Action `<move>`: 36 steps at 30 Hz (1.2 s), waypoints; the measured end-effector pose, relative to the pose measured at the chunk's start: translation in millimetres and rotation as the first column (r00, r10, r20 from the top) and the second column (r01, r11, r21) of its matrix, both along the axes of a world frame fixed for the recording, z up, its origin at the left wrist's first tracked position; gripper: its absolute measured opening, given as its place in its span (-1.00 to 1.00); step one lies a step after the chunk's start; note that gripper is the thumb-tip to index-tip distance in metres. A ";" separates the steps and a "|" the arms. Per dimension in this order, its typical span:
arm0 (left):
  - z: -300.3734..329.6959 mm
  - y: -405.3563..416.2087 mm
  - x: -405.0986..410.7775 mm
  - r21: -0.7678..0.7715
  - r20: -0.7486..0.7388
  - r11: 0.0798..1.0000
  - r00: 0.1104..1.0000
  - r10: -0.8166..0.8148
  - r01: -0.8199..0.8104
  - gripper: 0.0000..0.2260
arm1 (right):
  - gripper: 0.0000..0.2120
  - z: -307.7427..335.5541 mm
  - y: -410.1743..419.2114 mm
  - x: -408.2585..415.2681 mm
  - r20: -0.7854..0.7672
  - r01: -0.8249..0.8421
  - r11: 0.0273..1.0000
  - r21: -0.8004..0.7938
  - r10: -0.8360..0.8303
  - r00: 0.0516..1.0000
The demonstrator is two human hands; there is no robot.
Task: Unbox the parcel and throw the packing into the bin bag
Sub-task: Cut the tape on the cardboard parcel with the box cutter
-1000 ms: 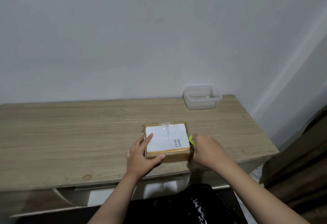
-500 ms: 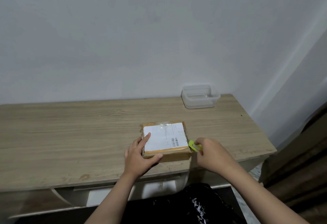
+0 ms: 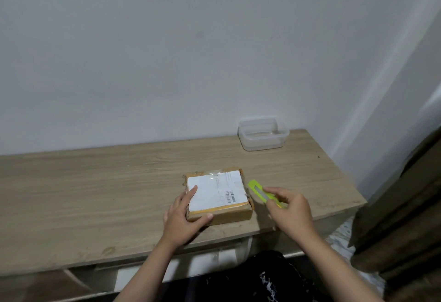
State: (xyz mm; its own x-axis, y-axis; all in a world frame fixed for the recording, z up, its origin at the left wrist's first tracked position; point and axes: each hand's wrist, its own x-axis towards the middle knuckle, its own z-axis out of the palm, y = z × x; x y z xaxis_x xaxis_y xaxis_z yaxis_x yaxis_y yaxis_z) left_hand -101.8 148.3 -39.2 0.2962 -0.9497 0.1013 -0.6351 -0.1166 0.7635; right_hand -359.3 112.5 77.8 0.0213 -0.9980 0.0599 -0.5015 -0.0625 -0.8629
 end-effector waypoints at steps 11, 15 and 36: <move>18.3 -7.0 19.8 0.081 -0.238 0.976 0.955 -0.176 0.200 -0.11 | -0.67 -6.9 -1.1 10.8 0.278 -0.064 0.988 0.142 0.022 0.960; 23.4 -11.1 16.6 -0.009 -0.134 0.993 0.984 0.115 -0.117 -0.36 | -0.67 -10.3 -7.5 9.3 0.299 -0.092 0.982 0.165 0.039 0.954; 16.2 -2.6 -59.4 -0.136 0.041 0.930 0.936 0.350 -0.342 -0.74 | -0.65 -30.7 -61.0 -14.4 0.297 -0.309 0.921 0.238 0.234 0.926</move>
